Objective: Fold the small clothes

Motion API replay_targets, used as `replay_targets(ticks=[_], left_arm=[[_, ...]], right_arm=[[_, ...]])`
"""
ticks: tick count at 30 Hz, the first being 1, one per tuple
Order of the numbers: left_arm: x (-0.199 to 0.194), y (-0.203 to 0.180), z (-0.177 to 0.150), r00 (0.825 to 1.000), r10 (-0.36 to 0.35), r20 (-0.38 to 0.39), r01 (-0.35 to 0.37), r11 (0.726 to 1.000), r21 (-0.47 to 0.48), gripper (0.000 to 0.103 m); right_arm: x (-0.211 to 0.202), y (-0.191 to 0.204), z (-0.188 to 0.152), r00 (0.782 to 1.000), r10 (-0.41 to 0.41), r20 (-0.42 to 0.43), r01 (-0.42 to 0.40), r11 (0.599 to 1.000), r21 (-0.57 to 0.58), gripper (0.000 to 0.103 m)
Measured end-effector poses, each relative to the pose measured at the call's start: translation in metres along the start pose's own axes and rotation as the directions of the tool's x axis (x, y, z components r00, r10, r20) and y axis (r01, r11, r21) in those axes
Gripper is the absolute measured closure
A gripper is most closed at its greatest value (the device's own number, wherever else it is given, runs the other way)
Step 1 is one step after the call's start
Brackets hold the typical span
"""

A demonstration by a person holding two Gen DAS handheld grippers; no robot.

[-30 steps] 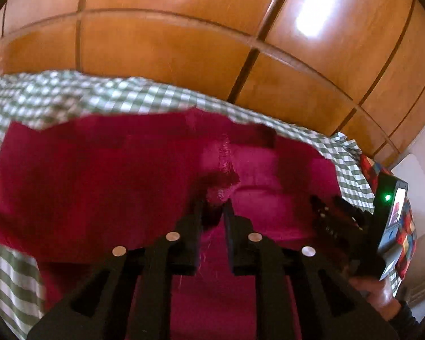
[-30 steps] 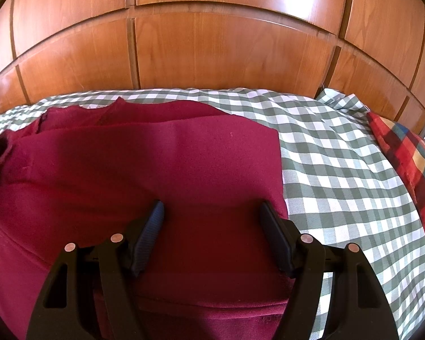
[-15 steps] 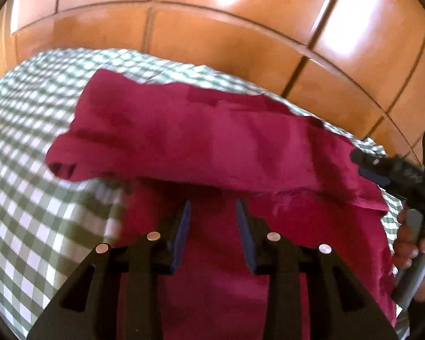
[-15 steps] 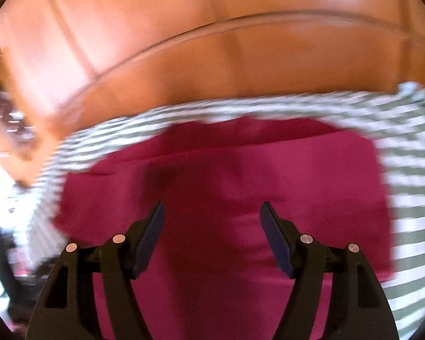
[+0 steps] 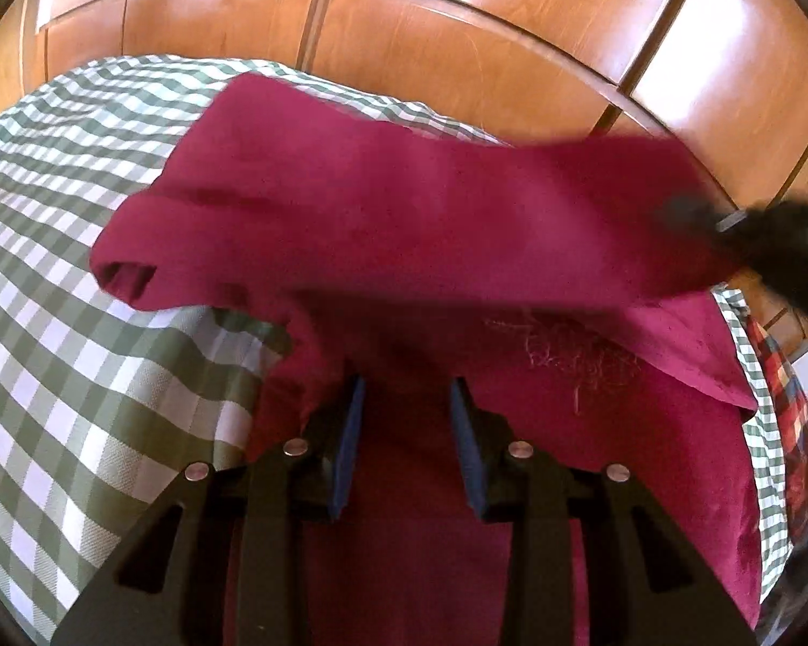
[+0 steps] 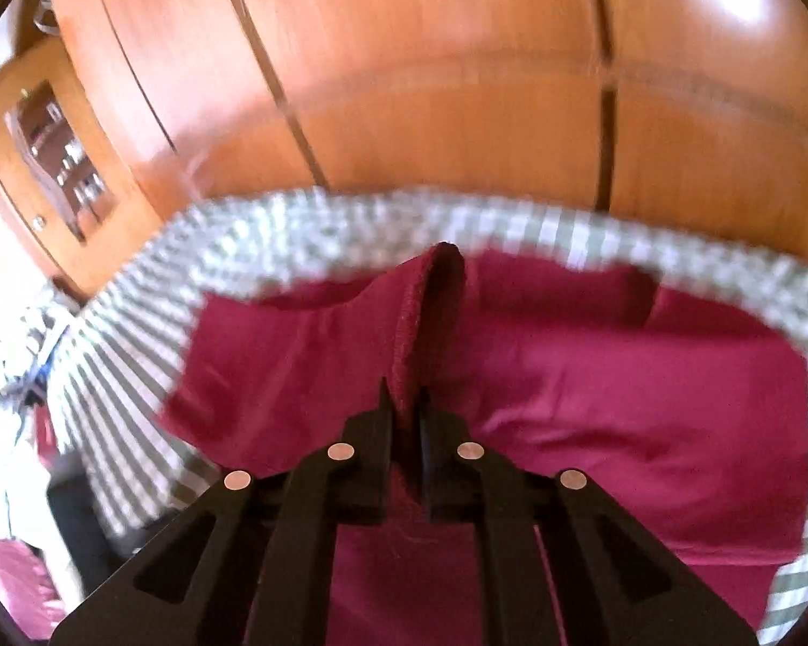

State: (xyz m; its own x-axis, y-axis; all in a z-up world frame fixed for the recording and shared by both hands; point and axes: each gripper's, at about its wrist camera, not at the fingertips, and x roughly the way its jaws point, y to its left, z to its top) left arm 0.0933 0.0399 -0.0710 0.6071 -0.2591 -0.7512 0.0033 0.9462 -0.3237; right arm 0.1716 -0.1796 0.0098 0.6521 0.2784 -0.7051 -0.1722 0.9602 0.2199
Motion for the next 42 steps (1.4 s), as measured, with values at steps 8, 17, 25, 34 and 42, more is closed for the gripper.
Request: replay_targets(ticks=[8, 17, 25, 34, 42], left_arm=[[0.0, 0.004, 0.001, 1.0, -0.015, 0.001, 0.015, 1.0, -0.019, 0.071], [-0.005, 0.011, -0.001, 1.0, 0.002, -0.006, -0.002, 0.999, -0.052, 0.072], [-0.024, 0.004, 0.001, 0.999, 0.037, -0.019, -0.037, 0.999, -0.004, 0.072], [-0.056, -0.024, 0.021, 0.996, 0.007, 0.095, -0.016, 0.995, 0.099, 0.064], [0.004, -0.044, 0.026, 0.997, 0.073, -0.023, -0.068, 0.984, 0.166, 0.059]], right_arm=[[-0.063, -0.09, 0.007, 0.985, -0.143, 0.094, 0.125, 0.976, 0.18, 0.096], [-0.039, -0.175, -0.055, 0.968, -0.24, -0.069, 0.249, 0.899, 0.359, 0.096], [-0.024, -0.195, -0.078, 0.975, -0.195, -0.104, 0.221, 0.879, 0.423, 0.096], [-0.067, -0.171, -0.063, 0.981, -0.194, 0.013, 0.175, 0.908, 0.381, 0.077], [-0.004, -0.143, -0.062, 0.953, -0.287, -0.094, 0.301, 0.921, 0.246, 0.077]])
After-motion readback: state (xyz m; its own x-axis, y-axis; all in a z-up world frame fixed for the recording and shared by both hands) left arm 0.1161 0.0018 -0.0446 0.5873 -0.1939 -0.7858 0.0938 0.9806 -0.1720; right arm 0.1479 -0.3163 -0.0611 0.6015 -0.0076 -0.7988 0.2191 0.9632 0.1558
